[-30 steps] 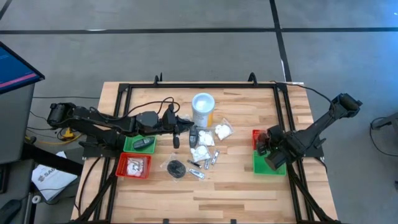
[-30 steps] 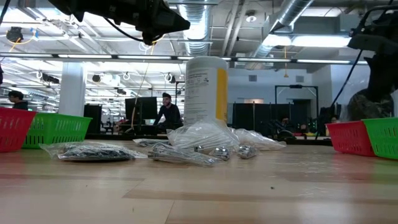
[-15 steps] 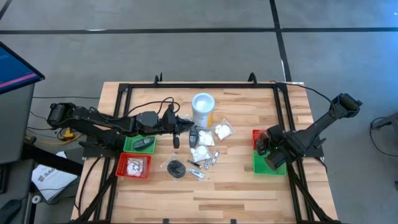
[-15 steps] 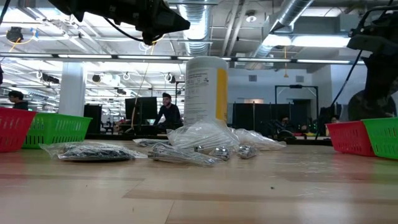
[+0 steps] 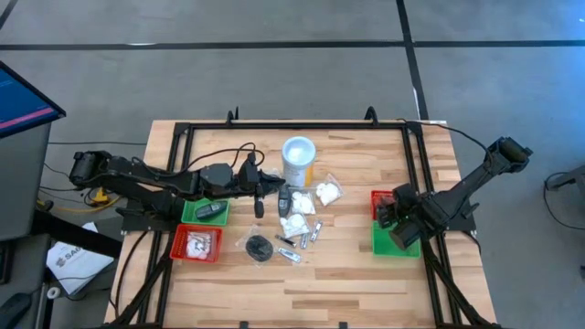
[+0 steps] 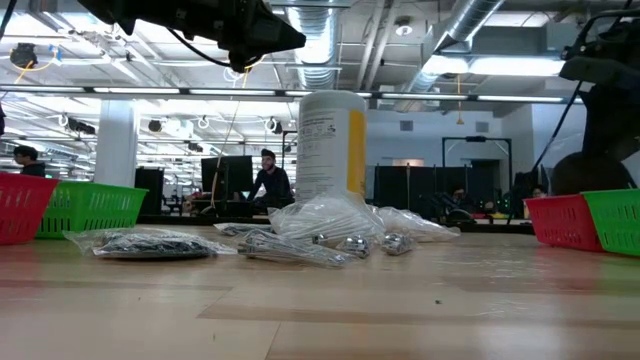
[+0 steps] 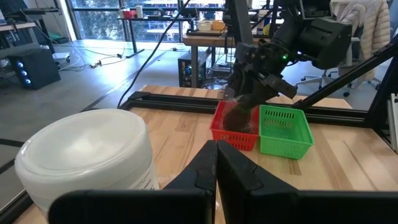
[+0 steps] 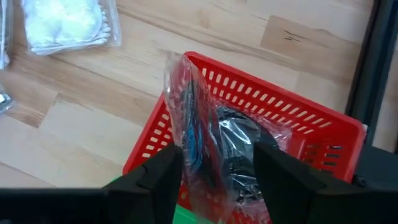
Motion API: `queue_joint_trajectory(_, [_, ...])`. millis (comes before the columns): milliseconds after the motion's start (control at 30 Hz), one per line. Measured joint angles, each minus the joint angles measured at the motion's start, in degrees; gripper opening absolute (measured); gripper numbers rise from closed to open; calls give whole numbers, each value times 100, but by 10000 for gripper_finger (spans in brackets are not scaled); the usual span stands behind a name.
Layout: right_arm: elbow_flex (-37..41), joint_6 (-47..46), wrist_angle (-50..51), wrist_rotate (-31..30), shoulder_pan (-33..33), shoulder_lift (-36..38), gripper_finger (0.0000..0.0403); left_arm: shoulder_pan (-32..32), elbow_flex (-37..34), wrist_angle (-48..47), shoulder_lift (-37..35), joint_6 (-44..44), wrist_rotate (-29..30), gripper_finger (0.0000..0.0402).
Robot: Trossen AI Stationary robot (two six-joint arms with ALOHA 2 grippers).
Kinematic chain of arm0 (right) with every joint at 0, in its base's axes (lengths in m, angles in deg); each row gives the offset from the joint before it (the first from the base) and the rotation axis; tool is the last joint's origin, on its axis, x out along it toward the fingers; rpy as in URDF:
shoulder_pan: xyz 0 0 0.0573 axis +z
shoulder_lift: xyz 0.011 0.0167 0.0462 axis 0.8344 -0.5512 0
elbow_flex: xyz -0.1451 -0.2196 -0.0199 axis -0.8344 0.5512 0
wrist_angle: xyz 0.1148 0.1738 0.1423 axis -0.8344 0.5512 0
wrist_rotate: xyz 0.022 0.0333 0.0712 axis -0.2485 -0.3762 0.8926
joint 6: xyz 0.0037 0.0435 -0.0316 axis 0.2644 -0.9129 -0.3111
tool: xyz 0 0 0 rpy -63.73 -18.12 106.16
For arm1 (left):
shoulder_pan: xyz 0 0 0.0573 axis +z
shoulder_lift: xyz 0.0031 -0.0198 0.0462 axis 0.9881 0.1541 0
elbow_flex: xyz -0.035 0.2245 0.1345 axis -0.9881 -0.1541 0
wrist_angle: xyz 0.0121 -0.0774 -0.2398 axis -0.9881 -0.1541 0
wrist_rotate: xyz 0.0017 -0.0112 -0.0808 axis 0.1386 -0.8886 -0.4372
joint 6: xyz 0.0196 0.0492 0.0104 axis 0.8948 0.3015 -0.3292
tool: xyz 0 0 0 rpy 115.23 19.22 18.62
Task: Pick & Place Travel size toiletries
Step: Put the hairbrush into the right red bin
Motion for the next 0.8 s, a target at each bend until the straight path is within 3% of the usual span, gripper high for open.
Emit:
queue_joint_trajectory(533, [-27,623,15,416,-400,499,63,0,0,2,0,0,0,0])
queue_joint_trajectory(800, [-29,947,-23,587,-710,749,54,0,0,2,0,0,0,0])
